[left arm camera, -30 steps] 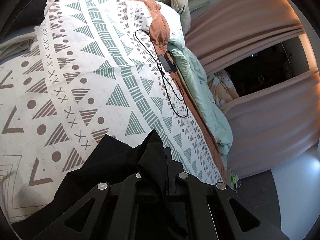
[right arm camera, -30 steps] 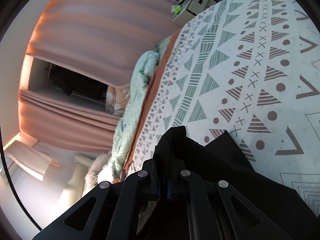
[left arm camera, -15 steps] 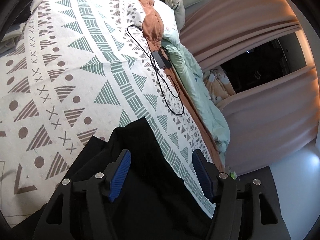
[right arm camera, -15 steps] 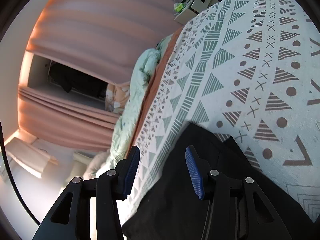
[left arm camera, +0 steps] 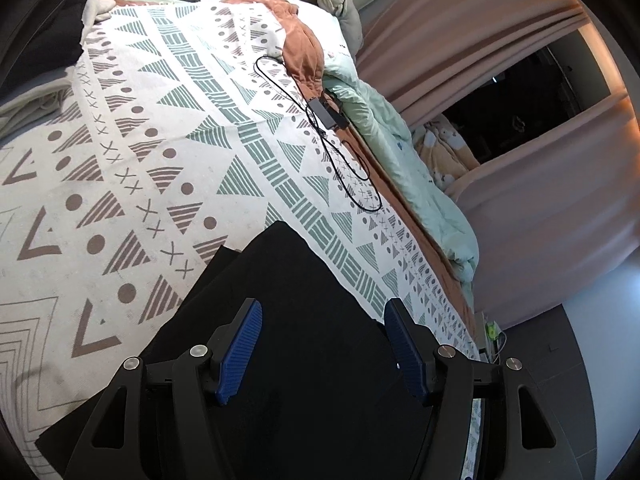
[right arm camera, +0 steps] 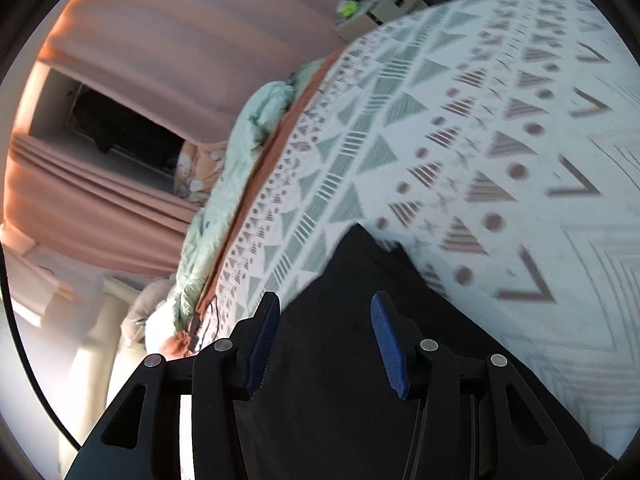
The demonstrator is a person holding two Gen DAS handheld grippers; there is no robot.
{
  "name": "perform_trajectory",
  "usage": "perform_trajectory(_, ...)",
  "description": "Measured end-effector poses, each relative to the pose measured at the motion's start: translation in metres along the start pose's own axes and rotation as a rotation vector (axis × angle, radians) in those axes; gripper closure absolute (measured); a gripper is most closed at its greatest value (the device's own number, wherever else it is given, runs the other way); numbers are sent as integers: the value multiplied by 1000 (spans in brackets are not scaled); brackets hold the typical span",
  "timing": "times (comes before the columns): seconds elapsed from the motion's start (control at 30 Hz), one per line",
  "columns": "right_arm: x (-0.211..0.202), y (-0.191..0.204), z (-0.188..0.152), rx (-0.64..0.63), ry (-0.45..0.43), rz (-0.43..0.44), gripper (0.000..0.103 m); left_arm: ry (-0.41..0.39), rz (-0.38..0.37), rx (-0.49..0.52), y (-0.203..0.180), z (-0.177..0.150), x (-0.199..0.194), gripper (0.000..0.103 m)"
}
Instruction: Fold large clothes
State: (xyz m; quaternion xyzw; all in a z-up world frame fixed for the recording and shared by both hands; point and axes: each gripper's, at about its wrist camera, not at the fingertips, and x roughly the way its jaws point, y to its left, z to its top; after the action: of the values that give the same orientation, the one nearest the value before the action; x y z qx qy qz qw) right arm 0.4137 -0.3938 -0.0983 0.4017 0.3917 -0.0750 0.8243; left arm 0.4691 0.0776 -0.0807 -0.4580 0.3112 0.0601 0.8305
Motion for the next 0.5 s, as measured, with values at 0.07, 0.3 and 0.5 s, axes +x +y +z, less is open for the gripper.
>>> perform_trajectory(0.07, -11, -8, -1, 14, -4, 15, 54, -10, 12, 10, 4, -7, -10, 39)
perform_trajectory(0.3, -40, -33, -18, -9, 18, -23, 54, 47, 49, 30, 29, -26, -32, 39)
perform_trajectory(0.5, -60, -51, -39, -12, 51, -39, 54, 92, 107, 52, 60, -40, -60, 39)
